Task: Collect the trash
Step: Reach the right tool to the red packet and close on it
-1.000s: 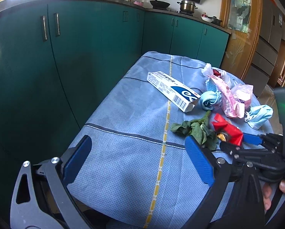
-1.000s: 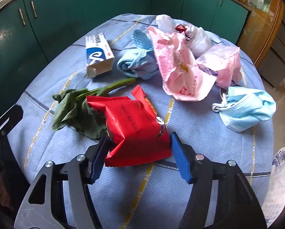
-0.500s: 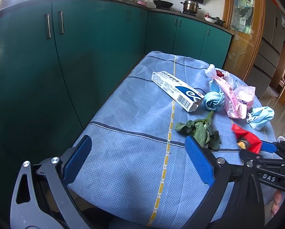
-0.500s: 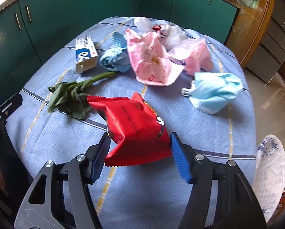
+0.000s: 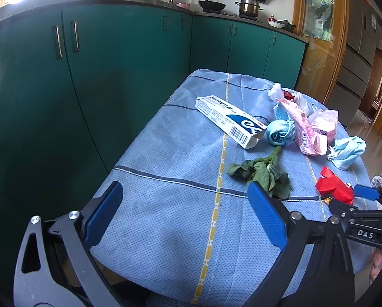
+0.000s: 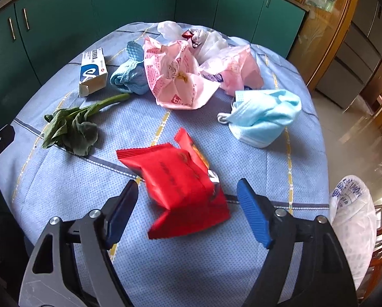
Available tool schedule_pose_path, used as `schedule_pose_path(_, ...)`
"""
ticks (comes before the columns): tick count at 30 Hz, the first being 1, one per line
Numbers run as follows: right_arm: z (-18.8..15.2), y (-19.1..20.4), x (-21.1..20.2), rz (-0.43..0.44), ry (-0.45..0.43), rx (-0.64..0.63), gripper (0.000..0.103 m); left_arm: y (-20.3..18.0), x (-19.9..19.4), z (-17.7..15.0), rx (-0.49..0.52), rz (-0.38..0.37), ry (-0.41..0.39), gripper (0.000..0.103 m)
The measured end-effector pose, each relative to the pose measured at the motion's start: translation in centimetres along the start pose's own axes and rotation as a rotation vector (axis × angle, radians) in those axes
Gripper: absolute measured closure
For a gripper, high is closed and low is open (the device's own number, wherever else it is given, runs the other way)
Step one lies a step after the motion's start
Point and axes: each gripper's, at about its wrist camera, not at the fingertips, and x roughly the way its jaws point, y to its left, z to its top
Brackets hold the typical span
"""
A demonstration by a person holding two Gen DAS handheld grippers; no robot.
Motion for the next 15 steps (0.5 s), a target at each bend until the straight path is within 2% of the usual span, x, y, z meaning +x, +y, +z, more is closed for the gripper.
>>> schedule_pose_path(7, 0.4, 1.3, 0.9, 0.045, 0.014, -0.012, 0.025, -0.9, -0.1, -0.1, 0.03, -0.023, -0.006, 0.005)
schedule_pose_path(8, 0.3, 1.4, 0.9, 0.047, 0.015, -0.017, 0.03, -0.9, -0.1, -0.1, 0.032, -0.022, -0.005, 0.005)
schedule_pose_path(9, 0.3, 1.5, 0.9, 0.053, 0.018, -0.022, 0.04, -0.9, -0.1, -0.1, 0.033, -0.021, -0.004, 0.005)
schedule_pose_path(15, -0.1, 1.3, 0.5, 0.078, 0.014, -0.014, 0.045, -0.7, 0.0, -0.1, 0.023, -0.016, 0.0, 0.005)
